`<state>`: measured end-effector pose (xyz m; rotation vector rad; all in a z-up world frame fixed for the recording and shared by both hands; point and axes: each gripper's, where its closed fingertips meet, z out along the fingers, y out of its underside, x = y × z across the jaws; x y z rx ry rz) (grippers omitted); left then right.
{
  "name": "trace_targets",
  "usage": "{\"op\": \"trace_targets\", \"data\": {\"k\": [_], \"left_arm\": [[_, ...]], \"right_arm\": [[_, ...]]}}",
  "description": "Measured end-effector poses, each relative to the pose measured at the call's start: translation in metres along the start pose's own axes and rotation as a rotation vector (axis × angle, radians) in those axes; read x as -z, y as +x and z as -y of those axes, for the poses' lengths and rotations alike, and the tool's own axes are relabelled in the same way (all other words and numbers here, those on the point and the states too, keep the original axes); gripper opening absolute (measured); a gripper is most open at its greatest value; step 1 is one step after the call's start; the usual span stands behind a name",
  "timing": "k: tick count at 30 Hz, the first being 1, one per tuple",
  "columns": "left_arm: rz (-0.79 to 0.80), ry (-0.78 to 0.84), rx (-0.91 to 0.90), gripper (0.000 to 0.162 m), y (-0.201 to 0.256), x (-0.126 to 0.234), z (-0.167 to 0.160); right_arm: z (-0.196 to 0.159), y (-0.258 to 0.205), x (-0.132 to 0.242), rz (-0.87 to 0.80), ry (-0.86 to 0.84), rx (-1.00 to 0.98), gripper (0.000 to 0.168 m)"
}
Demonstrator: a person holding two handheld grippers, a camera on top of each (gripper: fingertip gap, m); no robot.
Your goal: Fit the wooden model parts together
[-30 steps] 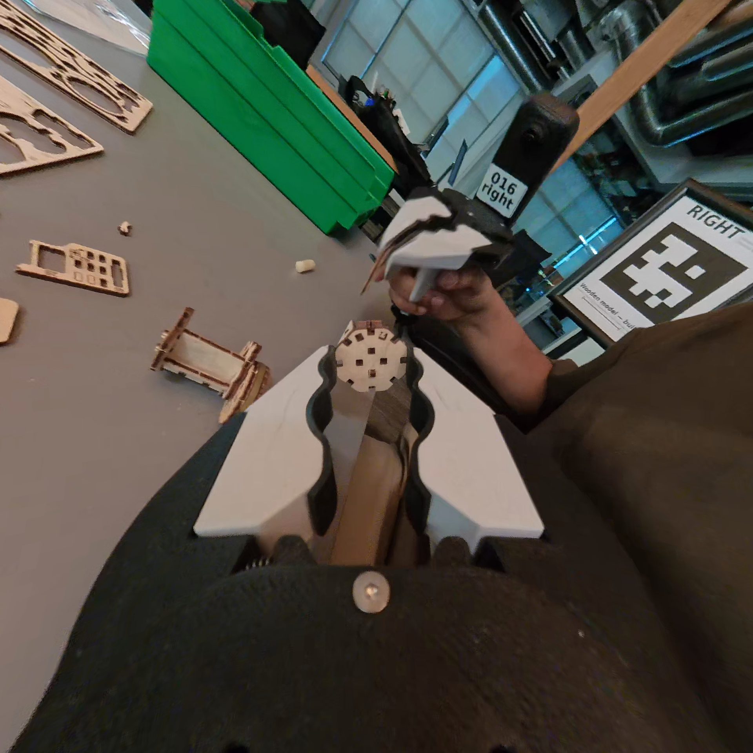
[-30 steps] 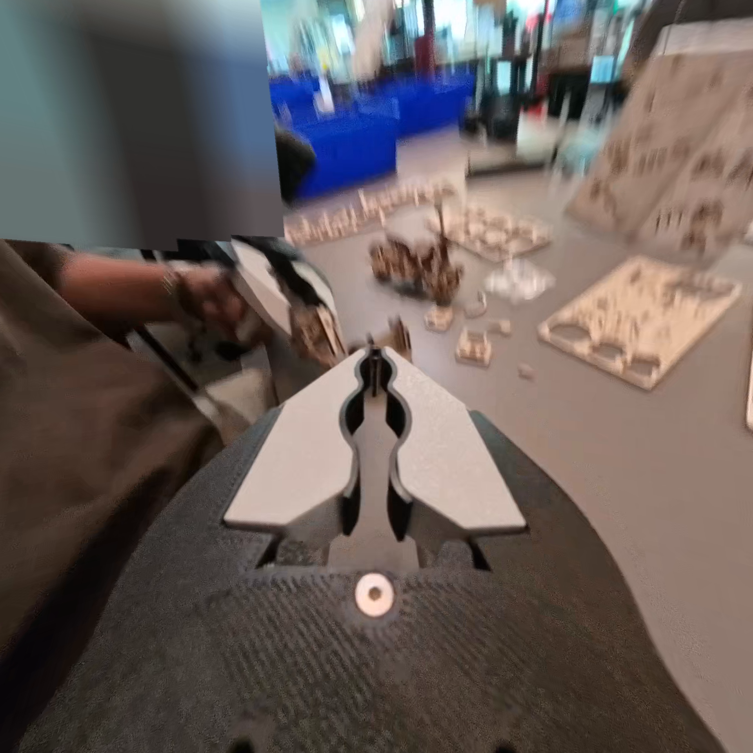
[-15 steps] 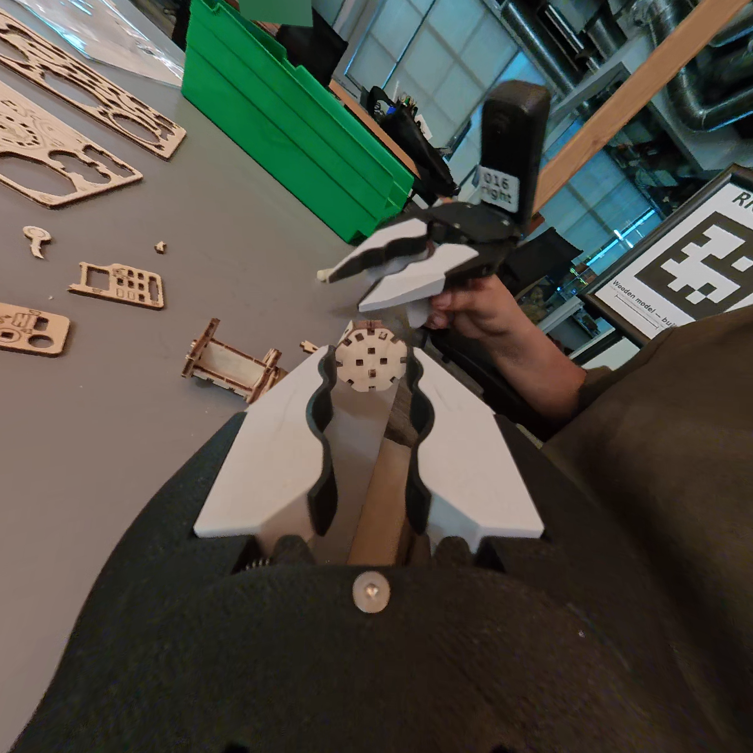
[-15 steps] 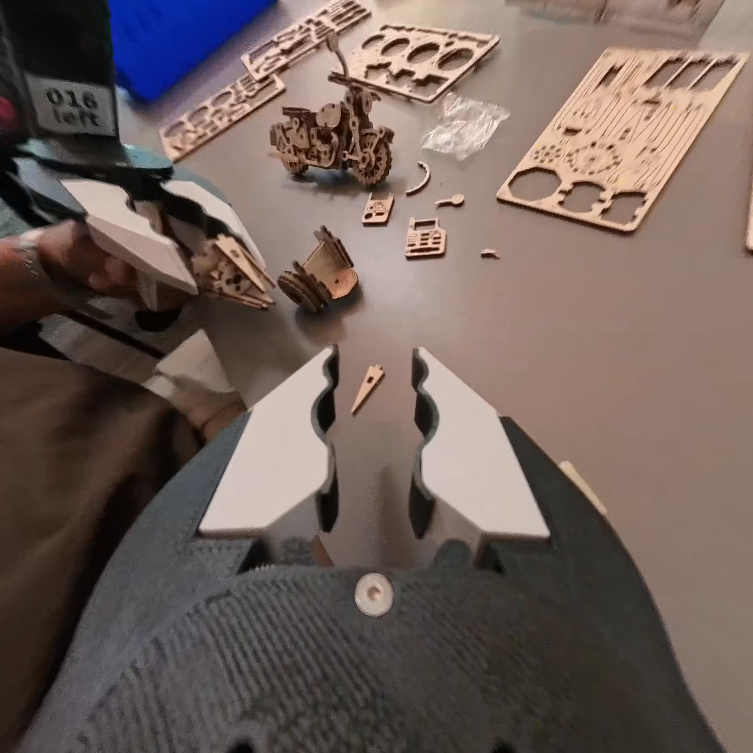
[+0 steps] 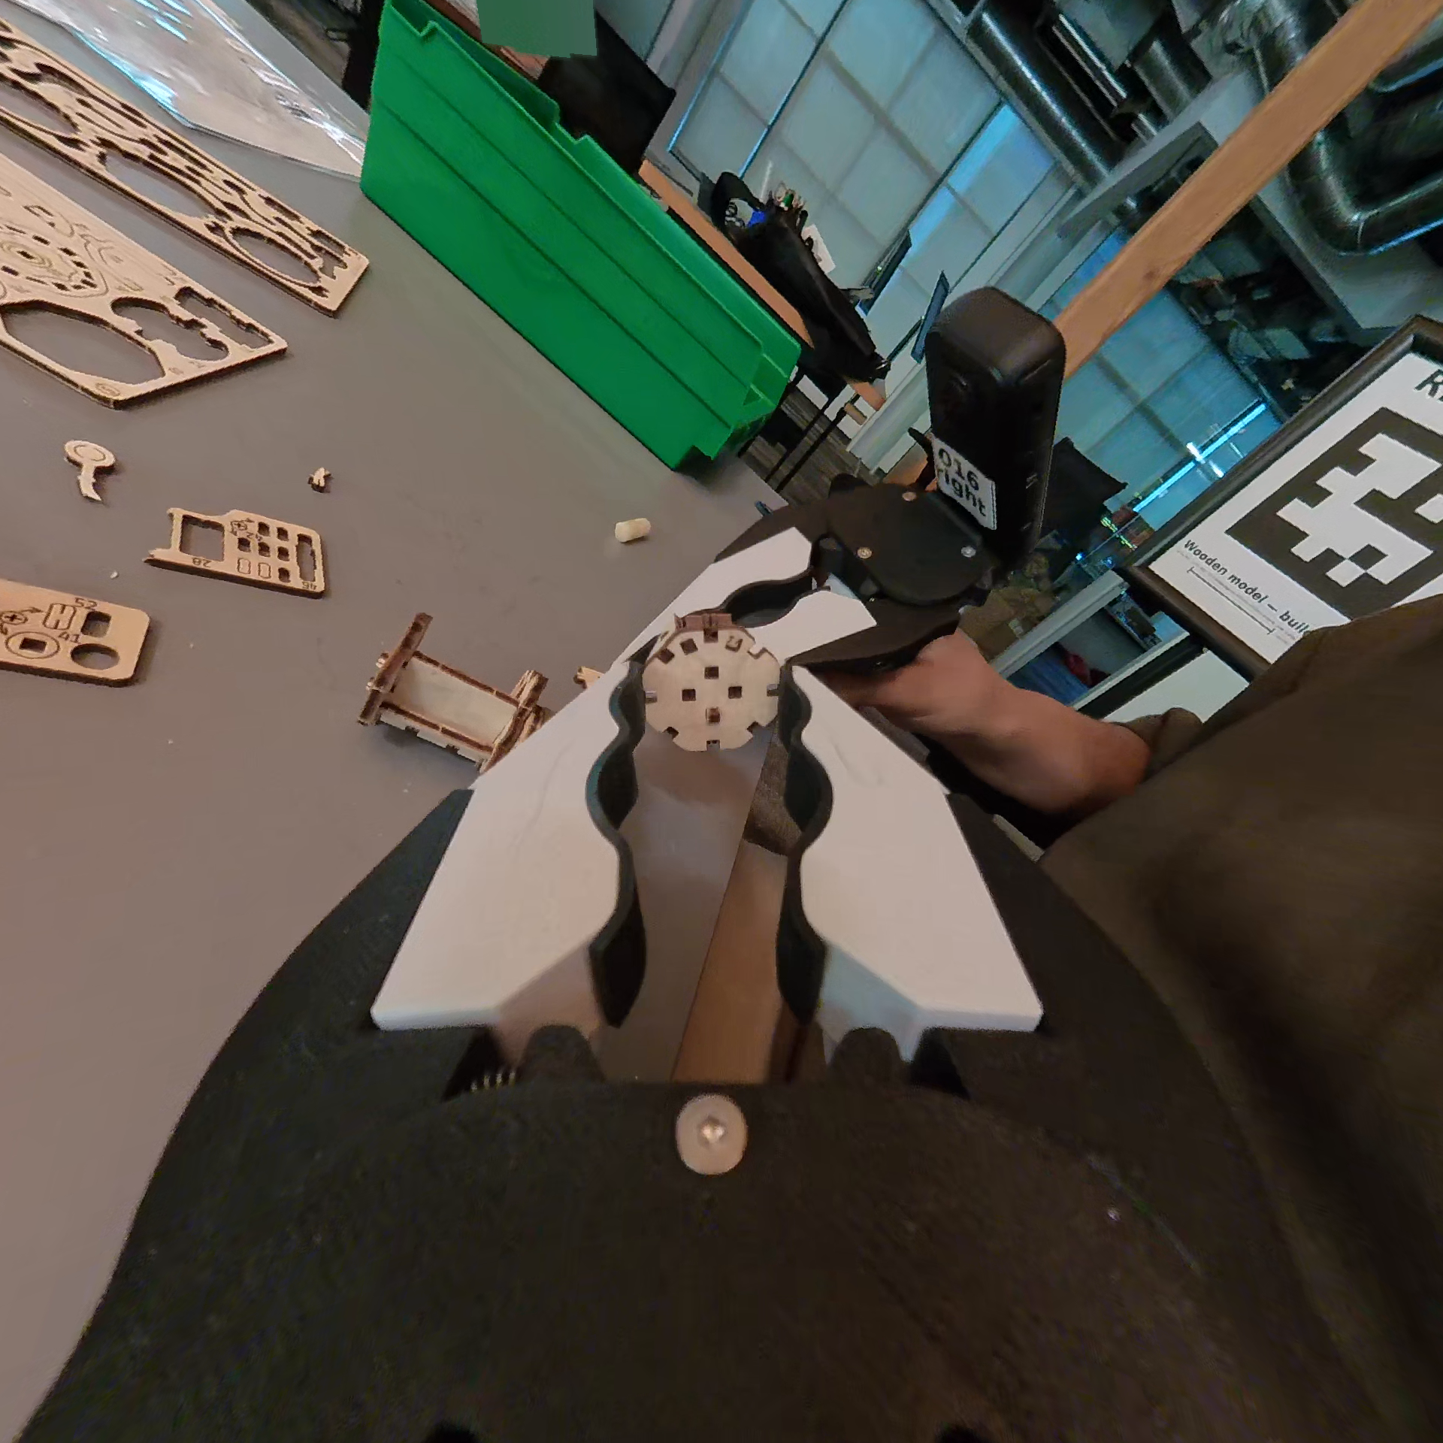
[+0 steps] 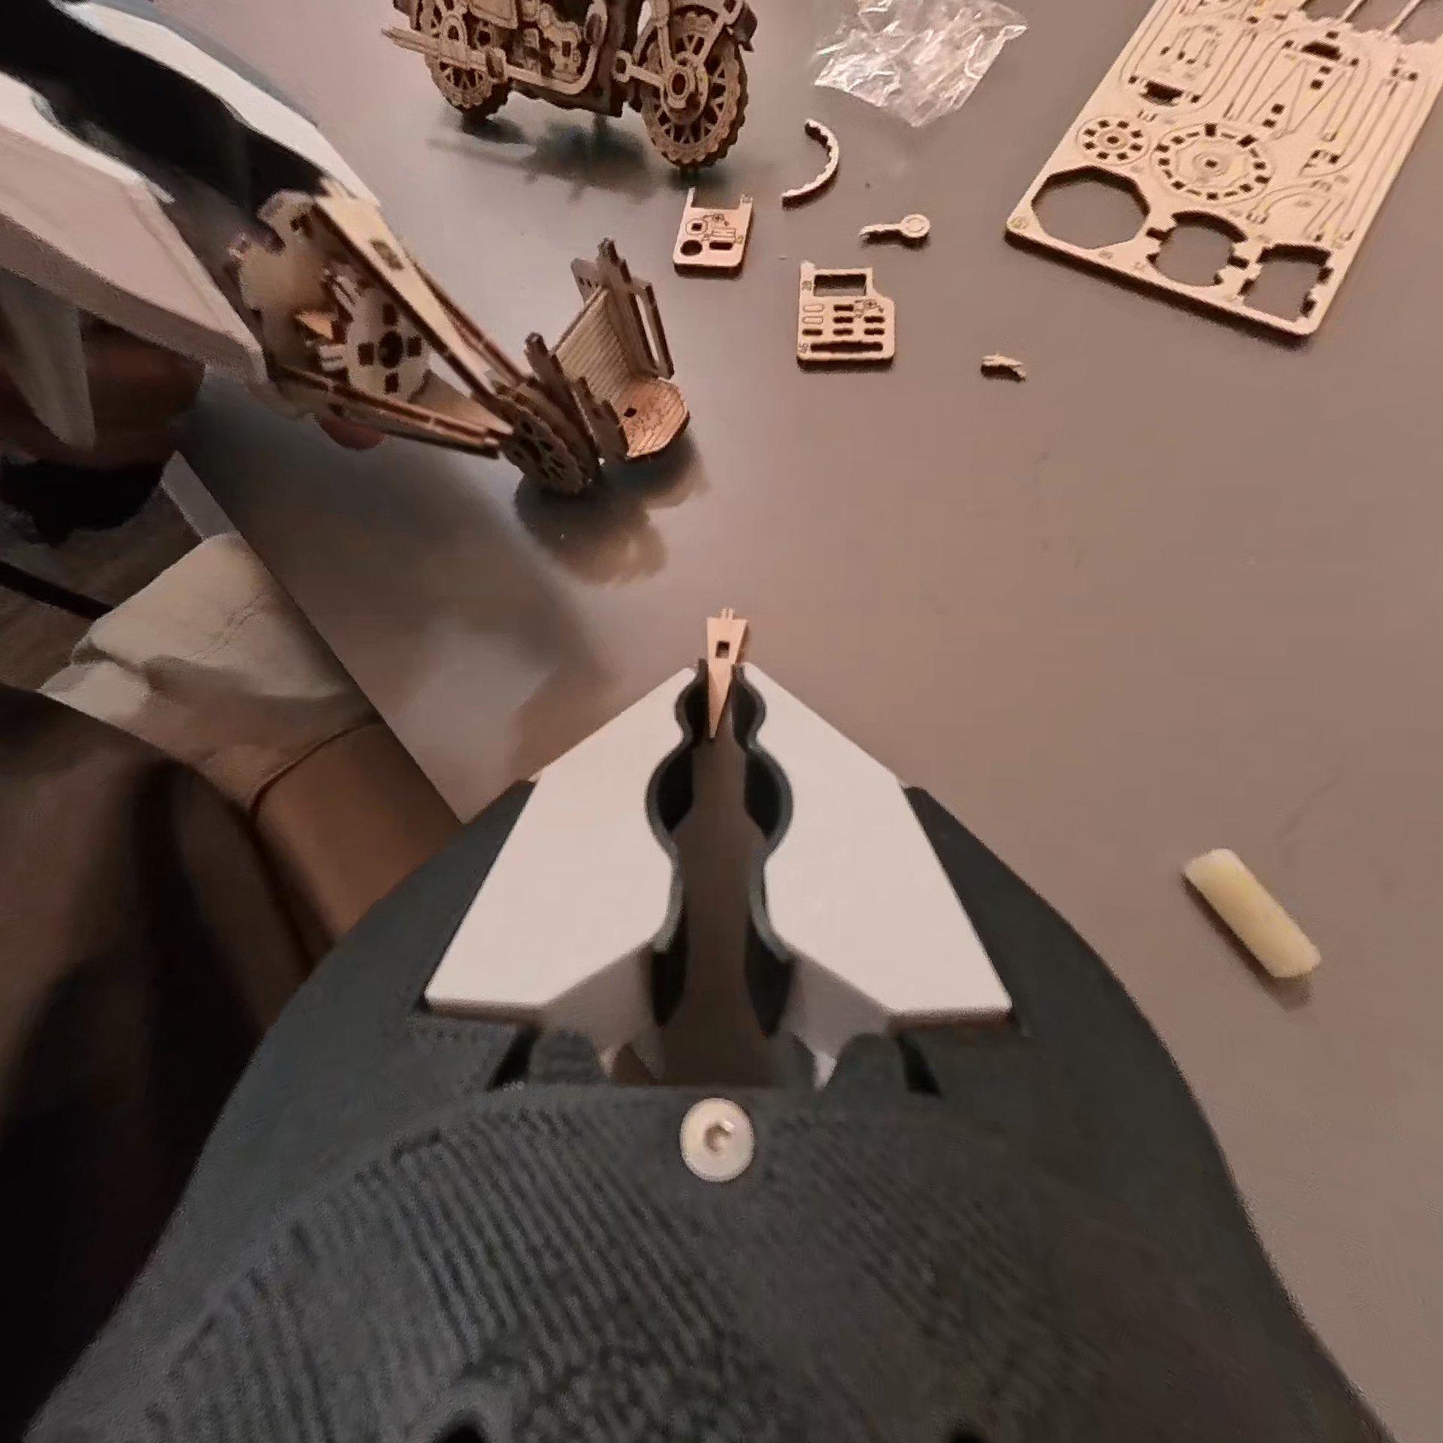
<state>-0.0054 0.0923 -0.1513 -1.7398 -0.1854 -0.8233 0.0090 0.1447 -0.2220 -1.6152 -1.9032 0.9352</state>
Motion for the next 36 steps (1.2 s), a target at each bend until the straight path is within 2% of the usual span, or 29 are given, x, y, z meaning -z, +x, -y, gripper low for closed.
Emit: {"op": "trace_targets", "data": {"k": [2,5,8,13,19,36], "left_arm": [[-0.004,-0.003,0.002,0.03,0.001,0.0,-0.001],[-0.034,-0.006,0.031,0.03,0.005,0.0,-0.002],[-0.113,-0.017,0.081,0.03,0.015,-0.001,-0.005],[-0.26,-0.097,0.159,0.03,0.035,-0.003,-0.017],[-0.308,-0.188,0.097,0.029,0.05,-0.007,-0.034],[-0.316,-0.232,0.049,0.029,0.054,-0.007,-0.042]], "right_arm": [[0.012,-0.002,0.008,0.014,0.065,0.046,0.004],[0.048,-0.011,0.04,0.048,0.274,0.16,0.004],[0.059,-0.049,0.067,0.241,0.417,0.3,0.004],[0.053,-0.078,0.075,0.381,0.417,0.376,0.003],[0.045,-0.089,0.073,0.414,0.377,0.429,0.003],[0.036,-0.092,0.072,0.468,0.322,0.437,0.003]]}}
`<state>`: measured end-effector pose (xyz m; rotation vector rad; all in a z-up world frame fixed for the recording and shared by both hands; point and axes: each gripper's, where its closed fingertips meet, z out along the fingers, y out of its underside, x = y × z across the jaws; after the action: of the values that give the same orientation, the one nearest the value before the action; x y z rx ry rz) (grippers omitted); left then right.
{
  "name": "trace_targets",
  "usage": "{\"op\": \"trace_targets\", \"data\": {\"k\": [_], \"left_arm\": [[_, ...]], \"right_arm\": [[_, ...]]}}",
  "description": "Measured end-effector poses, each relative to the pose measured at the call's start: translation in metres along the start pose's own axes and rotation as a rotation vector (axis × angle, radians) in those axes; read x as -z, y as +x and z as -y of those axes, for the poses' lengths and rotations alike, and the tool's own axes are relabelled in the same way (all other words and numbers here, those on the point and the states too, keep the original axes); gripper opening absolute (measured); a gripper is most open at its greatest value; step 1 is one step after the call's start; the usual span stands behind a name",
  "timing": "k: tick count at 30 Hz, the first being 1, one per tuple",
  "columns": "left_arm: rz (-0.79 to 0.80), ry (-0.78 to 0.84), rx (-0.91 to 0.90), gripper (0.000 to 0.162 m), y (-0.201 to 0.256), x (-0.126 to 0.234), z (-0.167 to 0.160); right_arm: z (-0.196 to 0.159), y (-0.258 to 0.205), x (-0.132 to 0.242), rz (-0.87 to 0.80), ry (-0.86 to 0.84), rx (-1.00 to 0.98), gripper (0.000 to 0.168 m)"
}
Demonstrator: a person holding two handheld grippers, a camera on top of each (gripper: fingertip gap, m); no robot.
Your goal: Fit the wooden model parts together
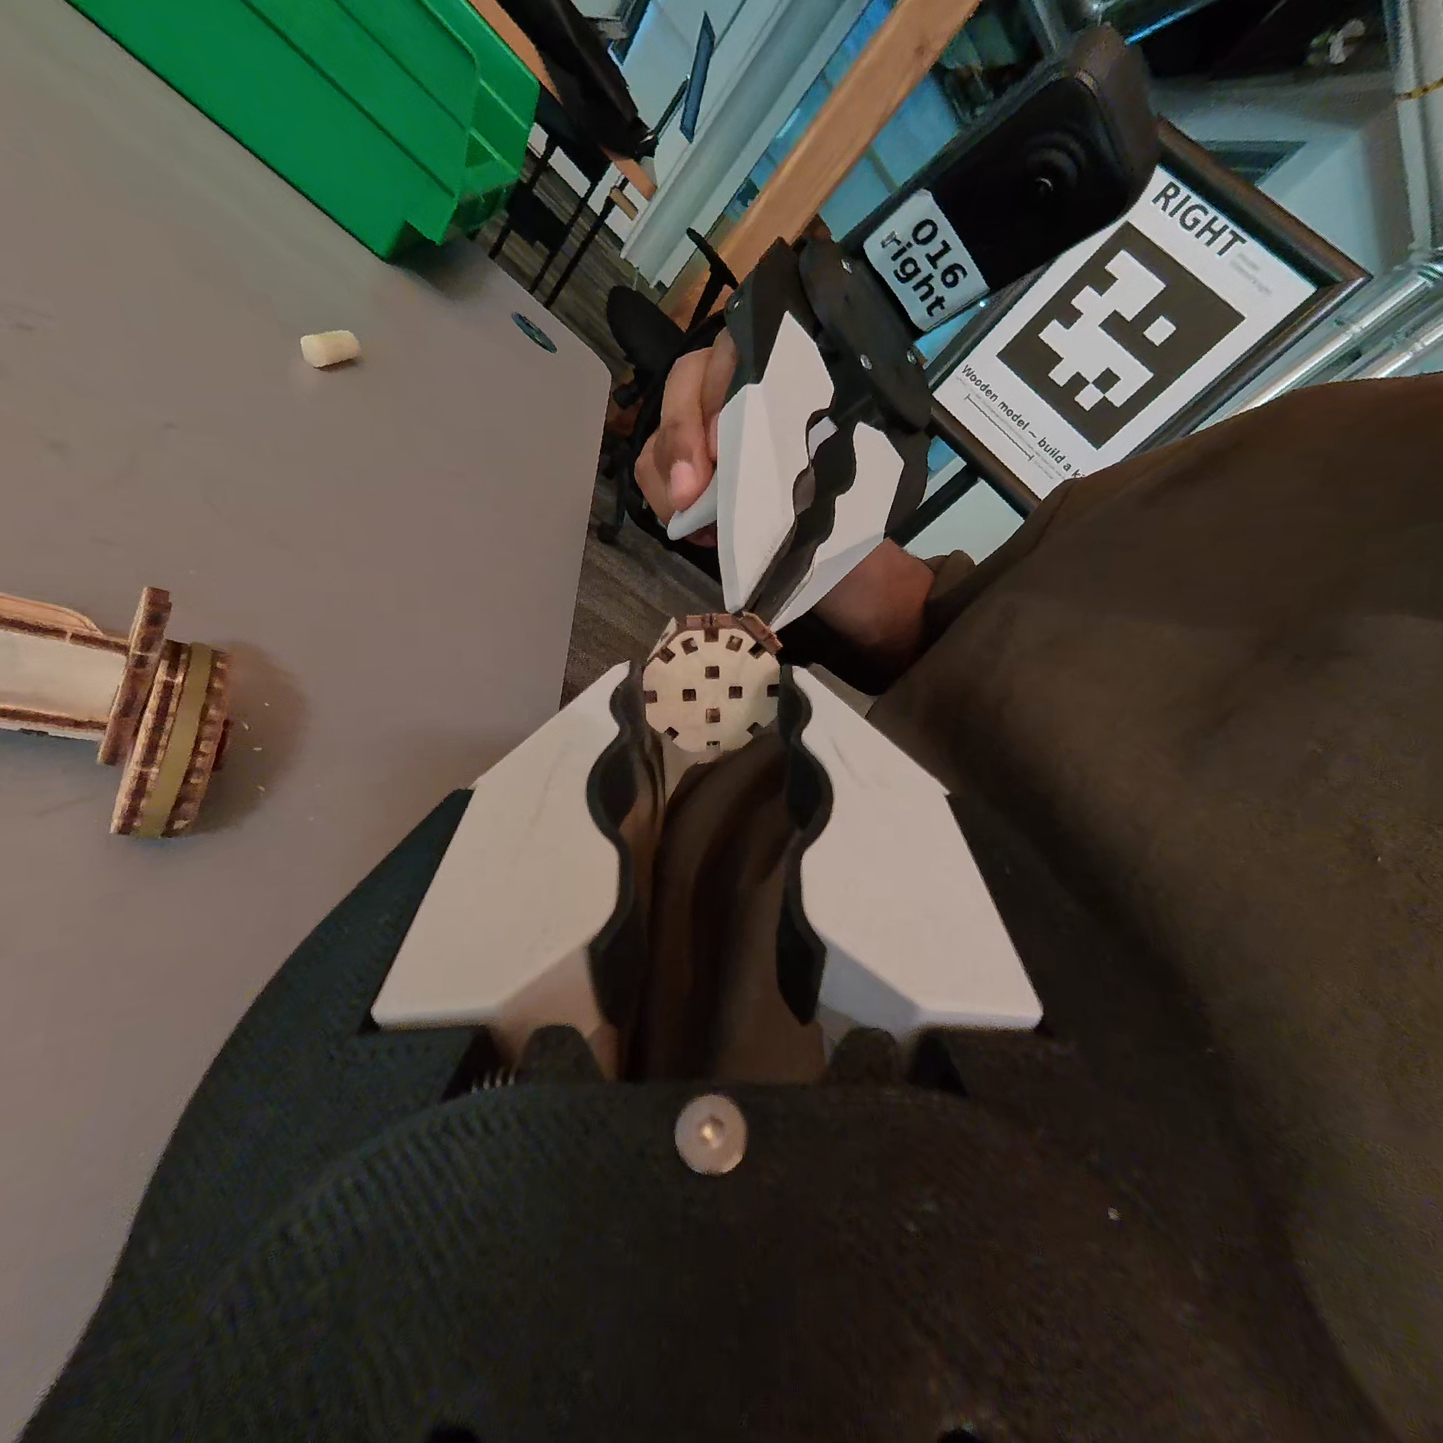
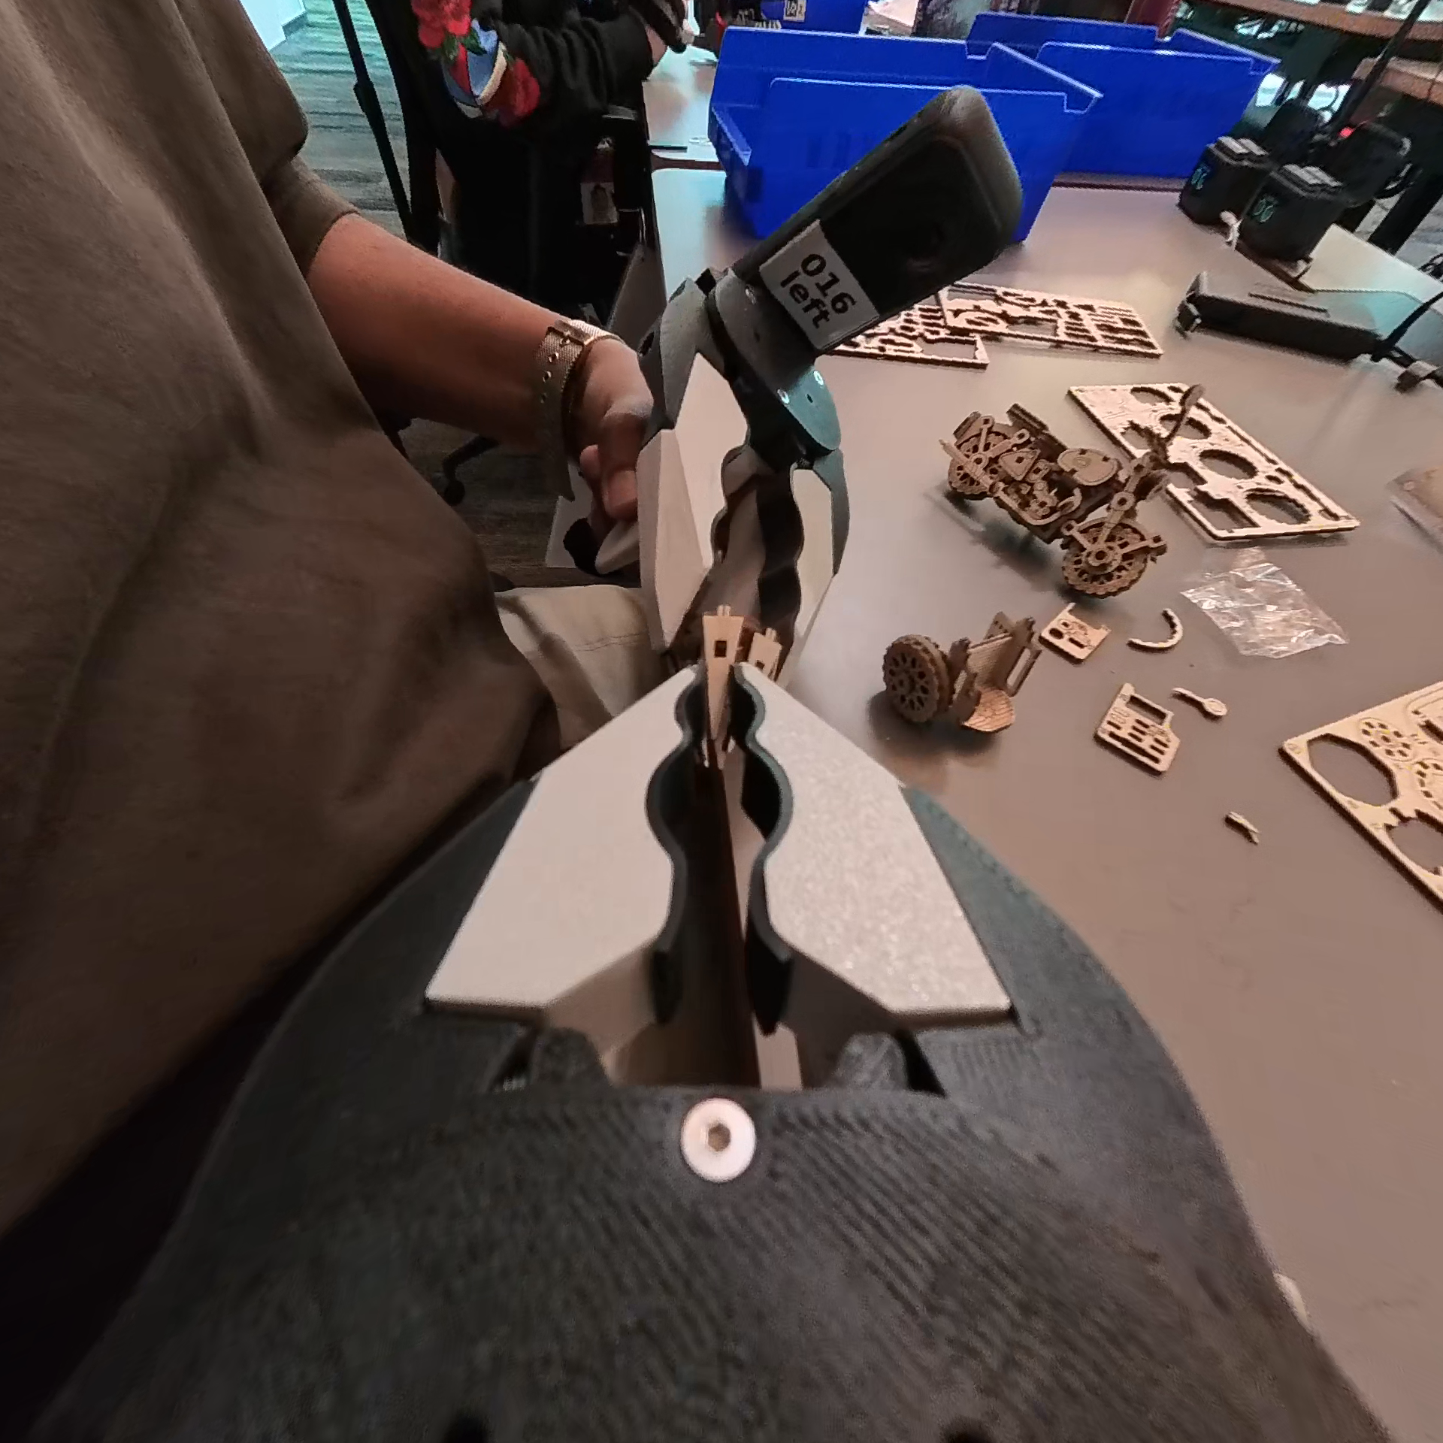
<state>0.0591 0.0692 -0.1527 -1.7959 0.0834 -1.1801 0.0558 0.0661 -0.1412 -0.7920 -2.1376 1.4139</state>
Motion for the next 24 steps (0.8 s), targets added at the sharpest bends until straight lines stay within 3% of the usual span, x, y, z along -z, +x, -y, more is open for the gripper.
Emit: {"op": "trace_targets", "data": {"k": [24], "left_arm": [[-0.014,0.037,0.074,0.029,-0.002,0.0006,0.0046]], "right_arm": [[0.0005,0.005,-0.0013,-0.046,0.006,0.001,0.006]]}}
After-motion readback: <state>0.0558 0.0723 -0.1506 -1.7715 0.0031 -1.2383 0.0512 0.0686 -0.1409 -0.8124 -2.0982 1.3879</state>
